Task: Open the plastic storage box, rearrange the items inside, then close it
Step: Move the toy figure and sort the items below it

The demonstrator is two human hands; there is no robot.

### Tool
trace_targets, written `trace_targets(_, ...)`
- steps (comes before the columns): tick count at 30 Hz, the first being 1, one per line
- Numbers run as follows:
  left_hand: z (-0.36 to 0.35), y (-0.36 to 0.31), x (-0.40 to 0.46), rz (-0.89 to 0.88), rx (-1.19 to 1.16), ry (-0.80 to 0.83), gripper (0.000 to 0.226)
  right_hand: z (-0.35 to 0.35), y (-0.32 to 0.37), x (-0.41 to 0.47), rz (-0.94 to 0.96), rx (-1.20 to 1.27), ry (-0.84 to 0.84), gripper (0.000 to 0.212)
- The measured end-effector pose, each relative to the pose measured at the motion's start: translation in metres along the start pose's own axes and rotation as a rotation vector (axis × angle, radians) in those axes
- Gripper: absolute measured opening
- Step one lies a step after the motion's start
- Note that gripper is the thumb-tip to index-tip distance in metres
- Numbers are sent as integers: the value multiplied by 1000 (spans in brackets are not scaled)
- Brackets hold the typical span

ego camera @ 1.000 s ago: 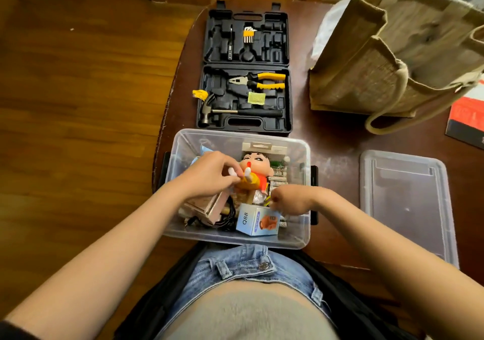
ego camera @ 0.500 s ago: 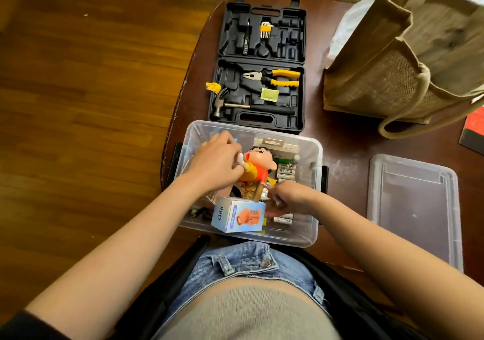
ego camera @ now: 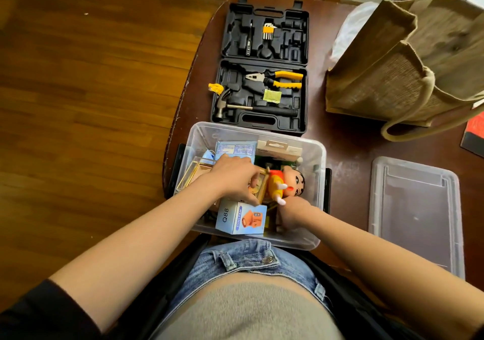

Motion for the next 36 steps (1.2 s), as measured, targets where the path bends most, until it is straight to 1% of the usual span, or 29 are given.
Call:
trace_targets(2, -1, 1, 1, 5, -9, -5, 39, -1, -2, 1, -16, 7, -34, 20)
trace_targets(6, -2, 3, 1, 0, -16, -27, 38, 3, -2, -2, 9, 10, -68, 6)
trace_targets(8, -2, 3, 1, -2, -16, -32, 38, 4, -3, -4, 12, 12, -74, 10)
trace_targets(9, -2, 3, 1, -1, -16, -31, 38, 3, -2, -4, 11, 6, -75, 7)
trace_targets(10, -2, 3, 1, 2, -19, -28, 38, 3, -1, -5, 11, 0, -79, 9)
trace_targets(12, -2, 3, 0, 6, -26, -23, 38, 3, 1, -6, 17, -10, -57, 19)
trace_targets(14, -1, 4, -1, 3, -33, -20, 37, 7, 1, -9, 41, -5, -33, 16)
trace_targets(16, -1, 4, -2, -6, -39, -11, 36, 17, -3, -15, 47, 24, -62, 9)
trace_targets(18, -1, 4, -4, -18, -31, 18, 38, 30, -10, -22, 48, 150, -93, 21)
trace_targets(20, -3, 4, -6, -27, 0, 66, 44, 39, -17, -31, 61, 406, -114, 26)
trace_targets(22, -4, 3, -8, -31, 14, 97, 47, 48, -20, -39, 38, 595, -198, 33)
trace_targets(25, -3, 3, -8, -37, 11, 118, 47, 56, -26, -39, -84, 634, -394, 51)
trace_targets(27, -3, 3, -8, -43, 2, 127, 47, 61, -28, -37, -158, 630, -553, 53)
trace_targets(29, -3, 2, -9, -48, -7, 136, 44, 67, -27, -36, -166, 638, -663, 49)
trace_targets(31, -2, 2, -10, -46, -20, 147, 41, 73, -25, -35, -134, 637, -723, 41)
trace_targets(33, 0, 2, -11, -33, -68, 131, 40, 79, -25, -38, -130, 584, -769, 34)
trace_targets(34, 2, 3, -12, -23, -122, 102, 43, 83, -26, -42, -125, 558, -801, 30)
trace_targets(36, 6, 6, -13, 13, -278, 9, 64, 90, -28, -56, -33, 580, -870, 28)
Point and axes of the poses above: each hand's wrist, its own x-axis towards the middle knuckle, its own z-axis out of the back of the hand, y = z × x, the point moved 5 cm from there along x, towards the middle knuckle
